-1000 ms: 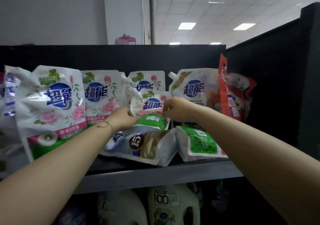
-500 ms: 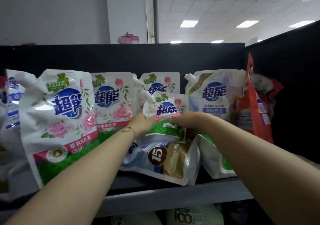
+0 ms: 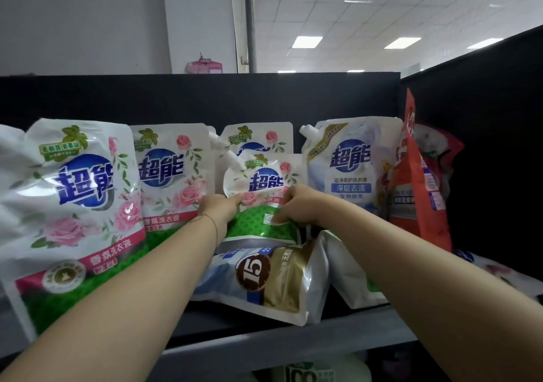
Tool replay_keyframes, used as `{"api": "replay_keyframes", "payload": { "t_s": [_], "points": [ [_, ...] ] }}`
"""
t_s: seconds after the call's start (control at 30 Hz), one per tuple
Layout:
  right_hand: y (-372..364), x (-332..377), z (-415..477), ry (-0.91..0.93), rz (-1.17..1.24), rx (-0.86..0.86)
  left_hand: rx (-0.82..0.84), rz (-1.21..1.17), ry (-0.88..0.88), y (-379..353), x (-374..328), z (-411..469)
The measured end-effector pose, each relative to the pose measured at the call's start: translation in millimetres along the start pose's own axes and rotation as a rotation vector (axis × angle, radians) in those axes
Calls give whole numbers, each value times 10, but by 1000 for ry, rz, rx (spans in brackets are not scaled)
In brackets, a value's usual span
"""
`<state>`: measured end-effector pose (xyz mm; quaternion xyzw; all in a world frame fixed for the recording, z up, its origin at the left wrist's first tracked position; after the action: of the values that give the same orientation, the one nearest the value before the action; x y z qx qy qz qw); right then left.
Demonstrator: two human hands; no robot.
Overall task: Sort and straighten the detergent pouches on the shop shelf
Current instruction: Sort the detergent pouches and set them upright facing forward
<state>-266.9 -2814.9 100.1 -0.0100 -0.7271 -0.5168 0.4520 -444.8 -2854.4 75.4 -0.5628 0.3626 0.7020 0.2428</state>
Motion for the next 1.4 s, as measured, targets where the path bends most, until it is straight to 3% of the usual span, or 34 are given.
{"api": "replay_keyframes", "payload": {
  "t_s": [0.3,0.5,0.6,0.77,0.83,1.03,1.2,1.4],
  "points": [
    [109,297,-129,280,-213,-147,-236,-293,-131,288,-381,-39],
    [395,476,-103,443,-291,-371,-283,-415,-292,317,-715,-104],
    [382,354,28,444,-320,-407,-226,-437,-360,230,-698,-70],
    [230,30,282,119,-647,-191,65,-163,-295,5,-251,24],
    [251,19,247,80,-663,-141,58,-28,-320,17,-268,16],
    [244,119,183,76,-710,-118,58,331,-327,137,-421,-45],
    [47,323,67,226,-684,-29,109,706,-323,304,-287,-163],
    [-331,417,-216,243,-722,250,75,1199,-49,420,-15,-281]
  ]
}}
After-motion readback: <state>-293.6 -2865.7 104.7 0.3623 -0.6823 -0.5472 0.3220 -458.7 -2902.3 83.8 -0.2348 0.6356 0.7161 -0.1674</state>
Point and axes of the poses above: each hand's wrist, its own z-axis towards the middle knuckle, its own y-axis out of the back of the hand, x = y × z, the point moved 5 cm from there along z, towards the middle knuckle, and after that the axes turned 11 degrees about x, right-handed, at the moved point
